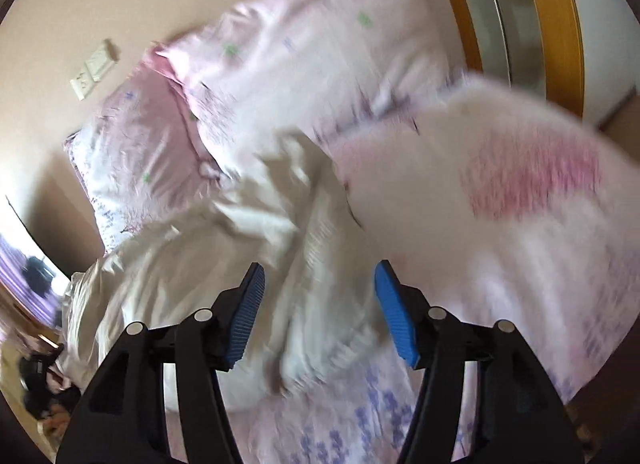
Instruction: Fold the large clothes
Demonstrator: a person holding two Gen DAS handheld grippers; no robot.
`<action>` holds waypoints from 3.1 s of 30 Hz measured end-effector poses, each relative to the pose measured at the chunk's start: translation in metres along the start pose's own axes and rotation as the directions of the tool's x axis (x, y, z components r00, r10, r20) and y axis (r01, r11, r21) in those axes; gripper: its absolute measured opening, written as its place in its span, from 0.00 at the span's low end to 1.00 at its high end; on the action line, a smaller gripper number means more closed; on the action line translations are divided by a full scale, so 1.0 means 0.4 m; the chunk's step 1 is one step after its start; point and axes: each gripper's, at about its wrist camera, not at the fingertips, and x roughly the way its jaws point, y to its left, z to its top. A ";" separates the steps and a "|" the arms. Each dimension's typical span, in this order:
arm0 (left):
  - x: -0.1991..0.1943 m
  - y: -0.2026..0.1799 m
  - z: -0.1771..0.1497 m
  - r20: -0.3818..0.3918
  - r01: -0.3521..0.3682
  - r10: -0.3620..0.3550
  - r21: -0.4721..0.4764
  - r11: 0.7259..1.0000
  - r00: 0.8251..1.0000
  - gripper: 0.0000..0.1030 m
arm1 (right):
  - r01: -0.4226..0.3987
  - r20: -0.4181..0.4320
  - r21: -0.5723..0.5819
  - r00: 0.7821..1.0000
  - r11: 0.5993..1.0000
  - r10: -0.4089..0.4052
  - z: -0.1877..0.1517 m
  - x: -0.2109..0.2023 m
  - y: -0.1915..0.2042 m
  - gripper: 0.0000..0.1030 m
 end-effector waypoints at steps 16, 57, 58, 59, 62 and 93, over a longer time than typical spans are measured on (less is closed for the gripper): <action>0.019 0.002 0.000 0.039 -0.024 0.025 -0.012 1.000 0.999 0.60 | -0.394 -0.348 -0.284 0.892 0.874 0.289 -0.003 0.244 0.475 0.14; 0.000 -0.418 -0.118 0.090 0.090 -0.165 0.546 0.833 0.982 0.32 | -0.296 -0.444 -0.275 0.883 0.915 0.152 0.006 0.292 0.390 0.14; 0.001 -0.425 -0.121 0.088 0.093 -0.168 0.550 0.830 0.982 0.32 | -0.280 -0.446 -0.281 0.885 0.918 0.134 0.006 0.303 0.385 0.14; 0.002 -0.431 -0.125 0.085 0.098 -0.173 0.554 0.827 0.981 0.32 | -0.264 -0.457 -0.280 0.882 0.923 0.114 0.004 0.319 0.380 0.14; 0.009 -0.458 -0.139 0.068 0.117 -0.191 0.577 0.808 0.979 0.32 | -0.253 -0.522 -0.264 0.849 0.931 0.083 -0.021 0.391 0.367 0.14; 0.189 -0.677 -0.399 -0.215 0.355 -0.288 0.679 0.643 0.933 0.34 | -0.225 -0.468 -0.161 0.875 0.961 0.127 0.048 0.400 0.134 0.14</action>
